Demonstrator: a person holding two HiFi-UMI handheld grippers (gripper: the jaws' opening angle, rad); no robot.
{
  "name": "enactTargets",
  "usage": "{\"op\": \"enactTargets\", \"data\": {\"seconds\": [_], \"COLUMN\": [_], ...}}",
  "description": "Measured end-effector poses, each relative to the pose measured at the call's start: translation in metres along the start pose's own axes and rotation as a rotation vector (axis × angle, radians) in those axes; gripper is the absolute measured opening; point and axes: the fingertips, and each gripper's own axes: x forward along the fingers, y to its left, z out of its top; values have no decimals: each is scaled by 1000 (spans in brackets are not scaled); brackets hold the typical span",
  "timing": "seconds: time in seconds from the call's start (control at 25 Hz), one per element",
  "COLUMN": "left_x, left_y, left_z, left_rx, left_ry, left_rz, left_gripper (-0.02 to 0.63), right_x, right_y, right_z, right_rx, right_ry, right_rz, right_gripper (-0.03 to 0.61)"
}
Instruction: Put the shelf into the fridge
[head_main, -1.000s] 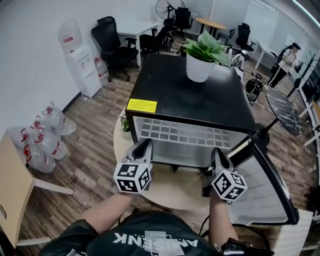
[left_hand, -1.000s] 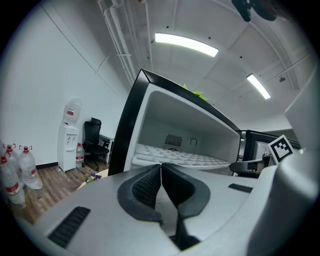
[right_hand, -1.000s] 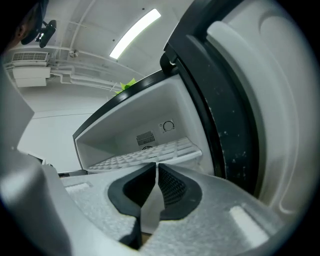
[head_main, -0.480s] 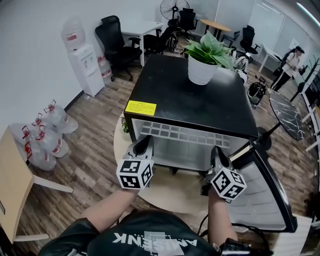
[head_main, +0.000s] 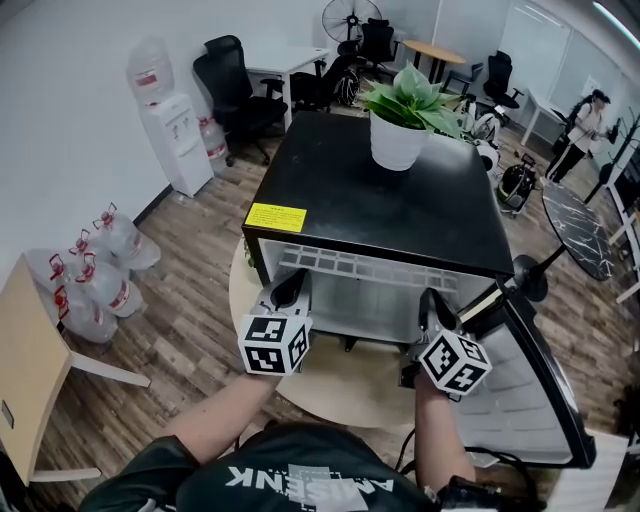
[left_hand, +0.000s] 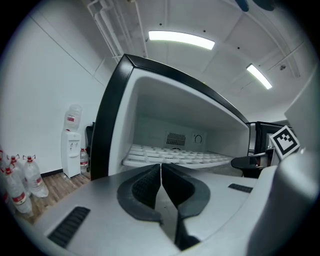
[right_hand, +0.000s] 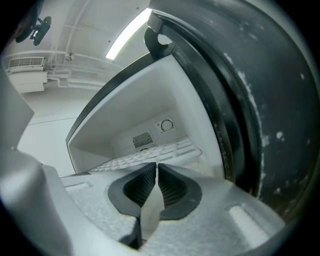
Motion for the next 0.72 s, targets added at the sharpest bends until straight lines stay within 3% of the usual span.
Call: {"op": "enactTargets", "data": {"seconds": [0.32,0.72], "left_x": [-10,-39], "left_y": [-7,-18], "left_z": [3,10], "left_rx": [-6,-26], "left_ry": [-15,-13], "left_rz": [-26,-155], "left_gripper": [6,3], "right_x": [0,-31], "right_y": [-1,34], "right_z": [-1,-5], "right_rx": [-90,-180], "right_ry": [23,27], "right_rz": [3,47], "right_gripper": [23,23]}}
